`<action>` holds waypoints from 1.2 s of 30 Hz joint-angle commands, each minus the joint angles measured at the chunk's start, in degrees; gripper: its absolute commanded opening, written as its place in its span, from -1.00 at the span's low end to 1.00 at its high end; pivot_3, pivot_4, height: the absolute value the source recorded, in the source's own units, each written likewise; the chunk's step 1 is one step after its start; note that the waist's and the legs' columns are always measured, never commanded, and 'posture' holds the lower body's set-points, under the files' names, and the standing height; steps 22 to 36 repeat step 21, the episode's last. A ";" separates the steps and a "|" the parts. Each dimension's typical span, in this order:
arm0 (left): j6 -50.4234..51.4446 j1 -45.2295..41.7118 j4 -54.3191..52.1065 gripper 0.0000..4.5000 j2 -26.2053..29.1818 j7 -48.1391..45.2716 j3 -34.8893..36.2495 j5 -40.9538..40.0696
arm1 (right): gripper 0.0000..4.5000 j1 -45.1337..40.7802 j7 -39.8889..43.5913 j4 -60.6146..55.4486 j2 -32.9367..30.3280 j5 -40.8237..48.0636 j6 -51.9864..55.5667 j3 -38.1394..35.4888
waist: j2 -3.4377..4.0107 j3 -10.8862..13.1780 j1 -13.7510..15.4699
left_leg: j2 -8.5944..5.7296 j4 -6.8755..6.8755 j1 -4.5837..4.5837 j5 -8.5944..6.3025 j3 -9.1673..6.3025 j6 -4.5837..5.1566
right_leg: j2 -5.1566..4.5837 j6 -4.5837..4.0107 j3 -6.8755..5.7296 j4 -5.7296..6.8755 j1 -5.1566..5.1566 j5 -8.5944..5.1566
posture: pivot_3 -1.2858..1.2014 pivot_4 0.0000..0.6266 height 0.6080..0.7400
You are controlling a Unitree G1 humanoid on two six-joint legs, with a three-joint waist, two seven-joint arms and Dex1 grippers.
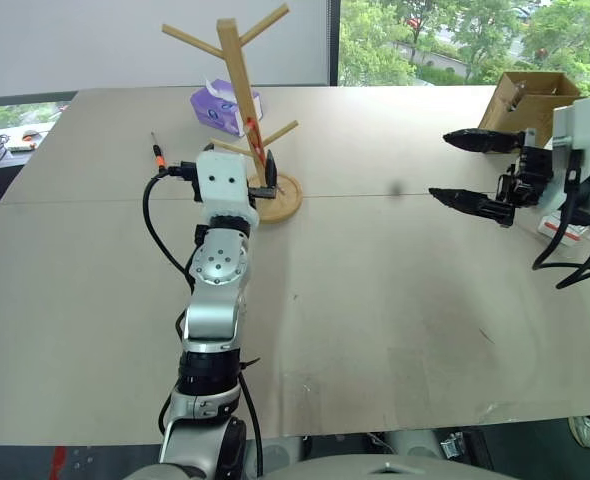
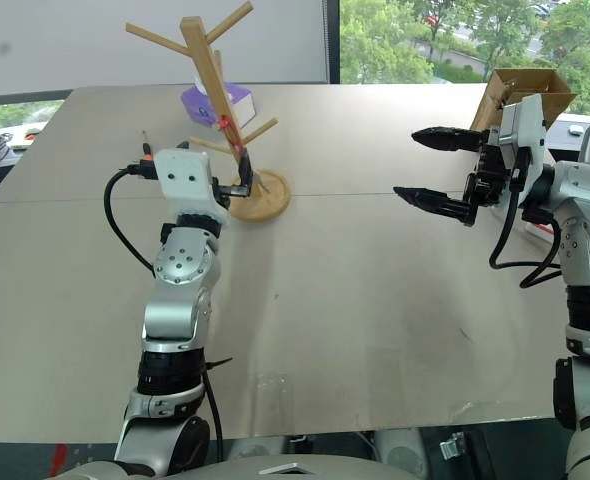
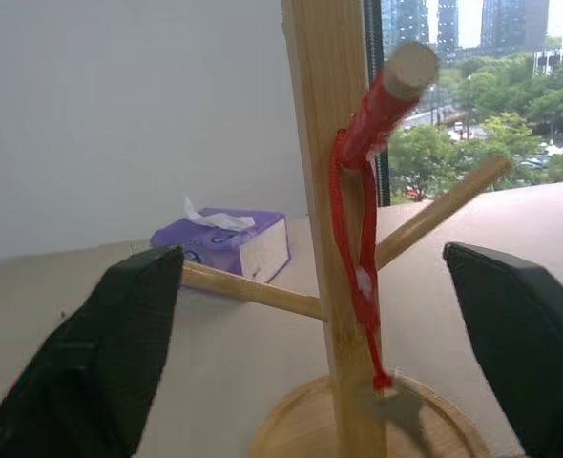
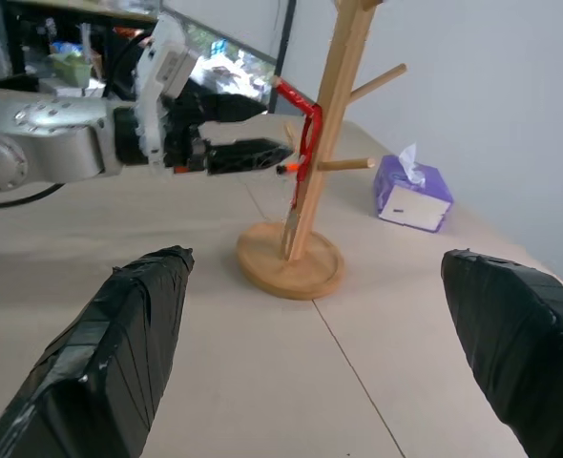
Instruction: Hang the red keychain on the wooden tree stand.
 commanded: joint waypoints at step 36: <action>-16.11 25.45 2.72 0.97 4.46 -7.84 11.84 -9.87 | 1.00 19.14 -57.48 12.77 30.07 -25.34 -23.63 -3.85 | 0.02 -0.03 0.00 | 0.03 0.00 0.01 -0.03 0.05 0.04 | -0.01 -0.01 0.01 0.03 -0.03 -0.02 | 0.03 -0.52 1.00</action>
